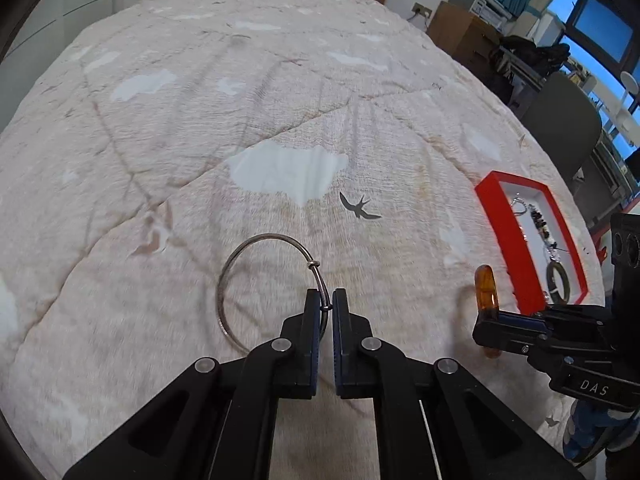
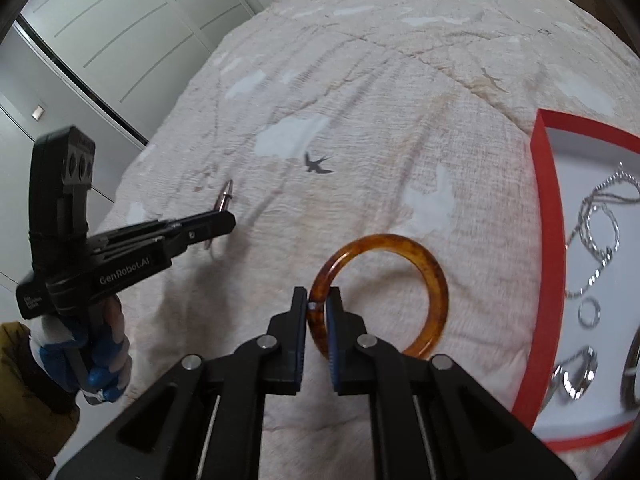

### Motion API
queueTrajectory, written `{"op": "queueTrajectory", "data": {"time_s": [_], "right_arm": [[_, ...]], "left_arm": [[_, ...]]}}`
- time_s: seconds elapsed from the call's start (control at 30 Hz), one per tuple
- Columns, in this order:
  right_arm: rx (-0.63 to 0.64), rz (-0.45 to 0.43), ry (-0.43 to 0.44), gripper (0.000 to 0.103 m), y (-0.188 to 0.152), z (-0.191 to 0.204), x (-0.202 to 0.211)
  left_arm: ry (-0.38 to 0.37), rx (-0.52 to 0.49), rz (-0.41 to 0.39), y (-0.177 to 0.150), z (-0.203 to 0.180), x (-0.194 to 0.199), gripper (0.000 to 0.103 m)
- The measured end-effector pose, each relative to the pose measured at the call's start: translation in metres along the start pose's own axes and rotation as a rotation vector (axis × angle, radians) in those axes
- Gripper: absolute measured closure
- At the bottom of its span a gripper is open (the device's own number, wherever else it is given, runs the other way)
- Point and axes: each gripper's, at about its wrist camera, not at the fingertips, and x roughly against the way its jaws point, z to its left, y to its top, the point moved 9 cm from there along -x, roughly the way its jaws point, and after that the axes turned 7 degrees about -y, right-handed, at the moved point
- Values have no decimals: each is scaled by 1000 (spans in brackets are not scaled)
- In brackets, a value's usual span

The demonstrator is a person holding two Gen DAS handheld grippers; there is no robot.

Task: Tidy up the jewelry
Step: 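Carry the silver bangle and amber bangle into the red box and open both tools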

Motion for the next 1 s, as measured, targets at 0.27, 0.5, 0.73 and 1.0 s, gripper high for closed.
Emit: {"op": "queueTrajectory", "data": {"time_s": [0.27,0.5,0.73,1.0], "right_arm": [[-1,-64,63,94,-16,34,46],[28,-170,59,94,-22,43,108],[-25,-256,0,94,-18,-13,161],[-123,-263,-102,94,-11,-108,172]], "left_arm": [[31,14,-68,-22,-13,59,97],[32,-49,-131,-17,-60,98,97],[-16,-141,-143,4,-134,95,97],[-102,-246,-74,29,-224,27,97]]}}
